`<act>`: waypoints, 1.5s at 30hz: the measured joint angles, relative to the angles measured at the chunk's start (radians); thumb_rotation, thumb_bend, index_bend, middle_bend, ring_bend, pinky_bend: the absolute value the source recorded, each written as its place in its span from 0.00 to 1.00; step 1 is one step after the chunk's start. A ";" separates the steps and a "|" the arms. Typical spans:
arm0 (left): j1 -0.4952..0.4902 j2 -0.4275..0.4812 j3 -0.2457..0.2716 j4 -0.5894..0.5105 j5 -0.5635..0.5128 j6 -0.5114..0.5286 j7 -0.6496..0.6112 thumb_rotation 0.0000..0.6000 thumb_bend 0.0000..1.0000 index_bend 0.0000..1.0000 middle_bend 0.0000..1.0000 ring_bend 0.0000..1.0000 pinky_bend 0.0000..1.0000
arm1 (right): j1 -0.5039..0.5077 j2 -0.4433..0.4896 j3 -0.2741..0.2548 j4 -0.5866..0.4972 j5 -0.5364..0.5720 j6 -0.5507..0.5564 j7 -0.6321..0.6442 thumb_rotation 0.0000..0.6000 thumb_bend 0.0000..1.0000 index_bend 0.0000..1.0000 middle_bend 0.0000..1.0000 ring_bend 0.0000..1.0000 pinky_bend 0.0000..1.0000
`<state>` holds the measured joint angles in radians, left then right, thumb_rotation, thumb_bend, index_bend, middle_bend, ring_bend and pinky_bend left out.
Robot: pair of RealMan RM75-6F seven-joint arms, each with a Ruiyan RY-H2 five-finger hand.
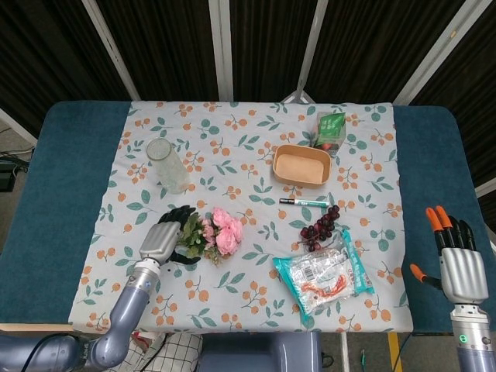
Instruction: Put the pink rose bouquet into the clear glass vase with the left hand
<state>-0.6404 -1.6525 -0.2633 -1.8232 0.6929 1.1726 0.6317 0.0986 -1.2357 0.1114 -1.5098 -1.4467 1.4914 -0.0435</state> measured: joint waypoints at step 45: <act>-0.137 -0.217 -0.044 0.230 0.218 0.142 0.017 1.00 0.44 0.58 0.56 0.45 0.46 | 0.001 0.010 0.002 0.000 0.005 -0.017 0.060 1.00 0.19 0.02 0.00 0.00 0.00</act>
<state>-0.7777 -1.8693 -0.3075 -1.5937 0.9108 1.3148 0.6485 0.0993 -1.2254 0.1137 -1.5096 -1.4415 1.4748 0.0164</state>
